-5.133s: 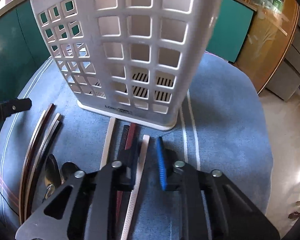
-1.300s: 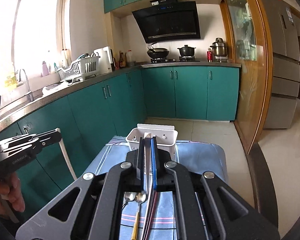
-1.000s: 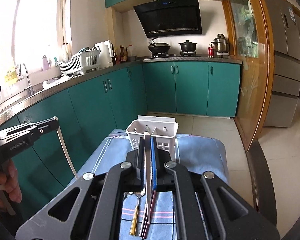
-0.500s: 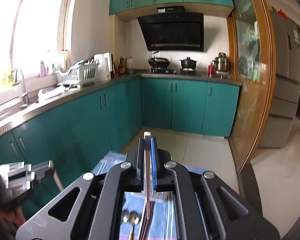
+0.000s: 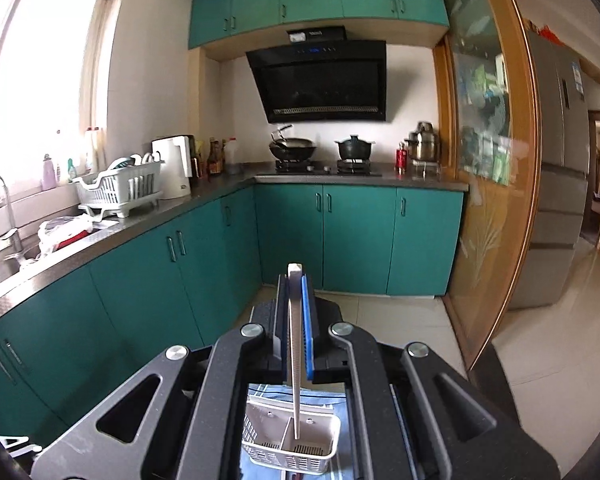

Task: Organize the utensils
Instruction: 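Lower the chopsticks into the holder and open both tools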

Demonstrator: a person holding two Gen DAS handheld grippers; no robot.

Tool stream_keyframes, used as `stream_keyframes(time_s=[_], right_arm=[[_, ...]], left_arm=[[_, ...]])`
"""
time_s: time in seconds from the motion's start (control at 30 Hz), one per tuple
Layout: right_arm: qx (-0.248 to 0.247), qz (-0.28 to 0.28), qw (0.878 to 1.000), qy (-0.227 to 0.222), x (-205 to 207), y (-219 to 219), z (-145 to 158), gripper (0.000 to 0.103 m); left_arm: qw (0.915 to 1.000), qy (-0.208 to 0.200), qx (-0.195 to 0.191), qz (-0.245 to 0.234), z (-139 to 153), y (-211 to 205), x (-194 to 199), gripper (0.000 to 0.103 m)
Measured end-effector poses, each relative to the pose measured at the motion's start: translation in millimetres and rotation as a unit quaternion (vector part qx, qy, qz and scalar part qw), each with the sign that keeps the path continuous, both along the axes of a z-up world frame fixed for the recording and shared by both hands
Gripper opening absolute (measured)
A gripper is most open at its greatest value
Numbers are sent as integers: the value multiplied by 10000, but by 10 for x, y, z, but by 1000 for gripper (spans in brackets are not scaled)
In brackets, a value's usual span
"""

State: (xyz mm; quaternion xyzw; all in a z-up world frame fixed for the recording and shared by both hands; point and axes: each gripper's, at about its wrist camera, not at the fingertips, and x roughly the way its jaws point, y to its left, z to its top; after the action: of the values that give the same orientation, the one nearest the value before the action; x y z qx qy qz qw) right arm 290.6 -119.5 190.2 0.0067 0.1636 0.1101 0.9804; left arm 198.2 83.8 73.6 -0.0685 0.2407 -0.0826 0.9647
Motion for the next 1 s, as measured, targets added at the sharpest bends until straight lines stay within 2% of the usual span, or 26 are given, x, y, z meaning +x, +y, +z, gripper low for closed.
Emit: stream_keyframes(time_s=[0.23, 0.37, 0.43, 0.5, 0.53, 0.7, 0.73, 0.8, 0.87, 0.93, 0.97, 1.0], right_arm=[[283, -133, 9966, 759, 313, -121, -962, 6], [359, -75, 9935, 1077, 285, -207, -1301, 7], [366, -40, 9931, 1115, 206, -249, -1375, 18], [422, -99, 9937, 1034, 82, -315, -1407, 63], [466, -135, 9945, 932, -34, -371, -1420, 68], [542, -35, 9962, 674, -630, -525, -1602, 70], [568, -17, 9968, 563, -783, -560, -1657, 72], [622, -119, 9976, 296, -1145, -604, -1842, 84], [660, -224, 9974, 181, -1410, -669, -2110, 84], [522, -244, 9970, 523, -1442, -676, -2361, 84], [498, -66, 9953, 827, -1373, -643, -2427, 84], [554, 73, 9940, 945, -1322, -630, -2459, 84]], left_arm=[[10000, 42, -11, 67, -15, 23, 20, 6], [10000, 30, 14, 83, -13, 6, 25, 6], [10000, 33, 39, 78, -18, -5, 34, 6], [9999, 31, 59, 95, -21, -26, 44, 6], [9999, 39, 70, 90, -23, -29, 54, 6], [9997, 100, 180, 128, -85, -110, 120, 6], [9996, 108, 203, 145, -100, -124, 132, 6], [9993, 118, 289, 205, -135, -173, 168, 6], [9989, 106, 361, 290, -164, -208, 193, 6], [9987, 111, 376, 310, -186, -248, 211, 6], [9988, 133, 368, 294, -196, -276, 229, 6], [9986, 175, 408, 271, -204, -320, 254, 6]])
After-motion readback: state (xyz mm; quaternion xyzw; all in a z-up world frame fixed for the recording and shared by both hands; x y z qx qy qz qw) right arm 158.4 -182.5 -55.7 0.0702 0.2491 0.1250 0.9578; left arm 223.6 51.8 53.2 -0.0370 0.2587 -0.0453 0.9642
